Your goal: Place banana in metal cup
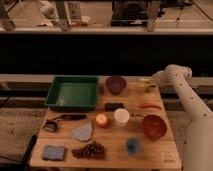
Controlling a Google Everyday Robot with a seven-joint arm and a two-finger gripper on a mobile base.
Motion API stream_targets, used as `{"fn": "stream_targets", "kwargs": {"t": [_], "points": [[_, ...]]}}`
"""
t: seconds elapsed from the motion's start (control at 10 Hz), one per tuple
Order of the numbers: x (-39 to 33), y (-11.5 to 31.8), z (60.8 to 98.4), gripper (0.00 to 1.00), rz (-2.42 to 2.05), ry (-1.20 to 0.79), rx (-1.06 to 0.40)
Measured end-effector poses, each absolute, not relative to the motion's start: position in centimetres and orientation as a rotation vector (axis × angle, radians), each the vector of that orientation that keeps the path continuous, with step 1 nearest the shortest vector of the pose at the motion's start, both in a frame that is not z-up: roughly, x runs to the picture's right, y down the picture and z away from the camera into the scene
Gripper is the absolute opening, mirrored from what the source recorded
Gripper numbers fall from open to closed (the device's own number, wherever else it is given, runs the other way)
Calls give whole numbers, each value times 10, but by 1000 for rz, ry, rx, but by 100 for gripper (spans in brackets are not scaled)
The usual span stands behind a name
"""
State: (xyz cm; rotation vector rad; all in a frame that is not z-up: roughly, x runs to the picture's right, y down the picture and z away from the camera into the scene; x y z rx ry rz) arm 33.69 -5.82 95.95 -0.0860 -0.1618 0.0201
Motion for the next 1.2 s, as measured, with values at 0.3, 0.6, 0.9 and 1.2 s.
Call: {"fn": "stream_targets", "kwargs": {"t": [0.3, 0.6, 0.9, 1.2], "points": [[340, -58, 957, 72, 26, -137, -88], [342, -59, 956, 80, 36, -118, -89], [349, -57, 956, 80, 51, -101, -91], [345, -63, 948, 80, 41, -100, -71]]}}
